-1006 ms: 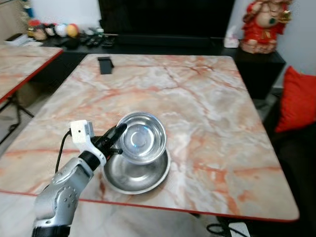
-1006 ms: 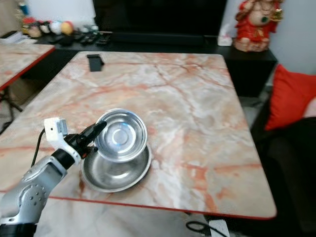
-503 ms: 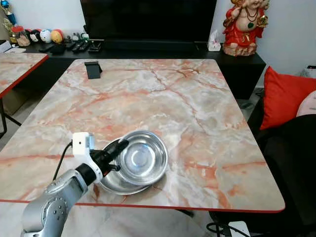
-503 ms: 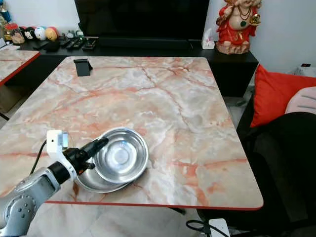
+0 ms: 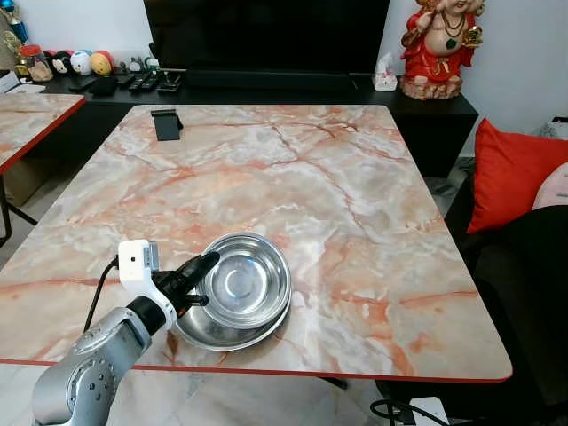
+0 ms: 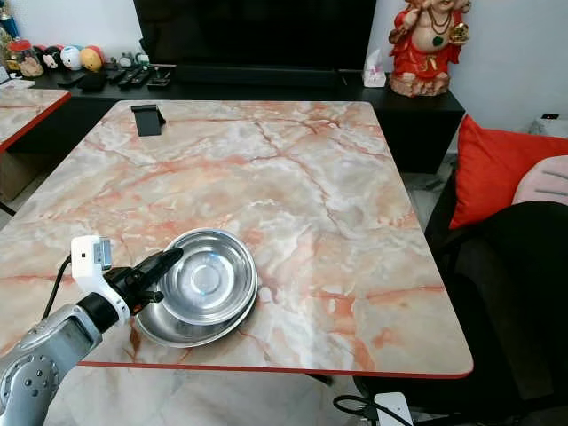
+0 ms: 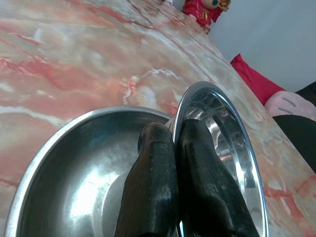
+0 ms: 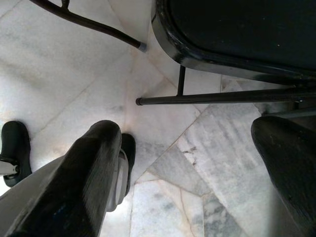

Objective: Setting the table

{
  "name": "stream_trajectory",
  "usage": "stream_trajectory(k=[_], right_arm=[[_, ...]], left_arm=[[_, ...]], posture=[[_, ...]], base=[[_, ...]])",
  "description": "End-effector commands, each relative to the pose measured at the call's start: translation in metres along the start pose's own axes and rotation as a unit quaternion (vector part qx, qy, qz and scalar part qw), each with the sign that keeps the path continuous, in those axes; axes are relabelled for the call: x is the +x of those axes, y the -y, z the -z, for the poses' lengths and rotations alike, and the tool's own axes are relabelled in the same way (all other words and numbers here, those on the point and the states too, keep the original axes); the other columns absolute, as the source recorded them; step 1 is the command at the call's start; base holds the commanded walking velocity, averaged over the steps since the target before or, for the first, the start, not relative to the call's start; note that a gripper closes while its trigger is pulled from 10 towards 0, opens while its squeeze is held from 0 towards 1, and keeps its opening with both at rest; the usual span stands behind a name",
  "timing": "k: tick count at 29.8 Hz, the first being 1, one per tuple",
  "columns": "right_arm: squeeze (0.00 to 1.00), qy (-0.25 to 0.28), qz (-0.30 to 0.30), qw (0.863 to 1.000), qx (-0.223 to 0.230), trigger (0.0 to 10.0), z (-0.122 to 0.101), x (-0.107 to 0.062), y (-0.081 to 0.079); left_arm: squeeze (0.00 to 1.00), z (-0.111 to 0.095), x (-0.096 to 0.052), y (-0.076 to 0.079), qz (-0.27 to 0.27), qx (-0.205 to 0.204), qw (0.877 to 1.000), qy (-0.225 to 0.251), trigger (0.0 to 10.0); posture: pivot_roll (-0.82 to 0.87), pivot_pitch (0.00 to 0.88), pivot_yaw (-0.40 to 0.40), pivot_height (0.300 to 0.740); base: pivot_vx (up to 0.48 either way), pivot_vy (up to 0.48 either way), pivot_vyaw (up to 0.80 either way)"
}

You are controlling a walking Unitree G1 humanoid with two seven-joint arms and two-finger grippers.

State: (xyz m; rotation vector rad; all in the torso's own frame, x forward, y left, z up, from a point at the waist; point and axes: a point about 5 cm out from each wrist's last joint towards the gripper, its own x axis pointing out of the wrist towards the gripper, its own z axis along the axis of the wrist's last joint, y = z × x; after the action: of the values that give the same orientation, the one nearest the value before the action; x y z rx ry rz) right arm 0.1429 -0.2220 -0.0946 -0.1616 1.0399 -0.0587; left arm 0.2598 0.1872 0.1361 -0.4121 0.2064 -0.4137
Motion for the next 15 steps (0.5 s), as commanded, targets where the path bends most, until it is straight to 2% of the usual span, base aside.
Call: stream_trajectory(k=[1, 12, 13, 14, 15], right_arm=[[0.00, 0.002, -0.001, 1.000, -0.006, 10.0, -0.0024, 0.0004, 0.0008], [0.00, 0.002, -0.003, 1.000, -0.007, 10.0, -0.0029, 0.0005, 0.0004], [0.00, 0.002, -0.003, 1.000, -0.007, 10.0, -0.0029, 0.0005, 0.0004], [0.00, 0.002, -0.003, 1.000, -0.007, 10.0, -0.0028, 0.0005, 0.0004], [0.00, 0.002, -0.003, 1.000, -0.007, 10.0, -0.0028, 0.0005, 0.0004]], left_arm=[[0.00, -0.0035, -0.0037, -0.0033, -0.015, 0.005, 1.000, 0.002, 10.0], [0.00, -0.0020, -0.0061, -0.0054, -0.024, 0.002, 1.000, -0.002, 10.0], [0.18, -0.0019, -0.0060, -0.0055, -0.025, 0.002, 1.000, -0.002, 10.0], [0.78, -0.0018, -0.0061, -0.0060, -0.028, 0.007, 1.000, -0.005, 10.0], [0.78, -0.0018, -0.0061, -0.0060, -0.028, 0.007, 1.000, -0.005, 10.0]], posture=[[-0.03, 0.000, -0.001, 0.732], [-0.02, 0.000, -0.002, 0.732], [-0.02, 0.000, -0.002, 0.732], [-0.02, 0.000, -0.002, 0.732], [-0.02, 0.000, -0.002, 0.732]], base=[[0.000, 0.000, 0.00], [0.000, 0.000, 0.00], [0.000, 0.000, 0.00], [0.000, 0.000, 0.00], [0.000, 0.000, 0.00]])
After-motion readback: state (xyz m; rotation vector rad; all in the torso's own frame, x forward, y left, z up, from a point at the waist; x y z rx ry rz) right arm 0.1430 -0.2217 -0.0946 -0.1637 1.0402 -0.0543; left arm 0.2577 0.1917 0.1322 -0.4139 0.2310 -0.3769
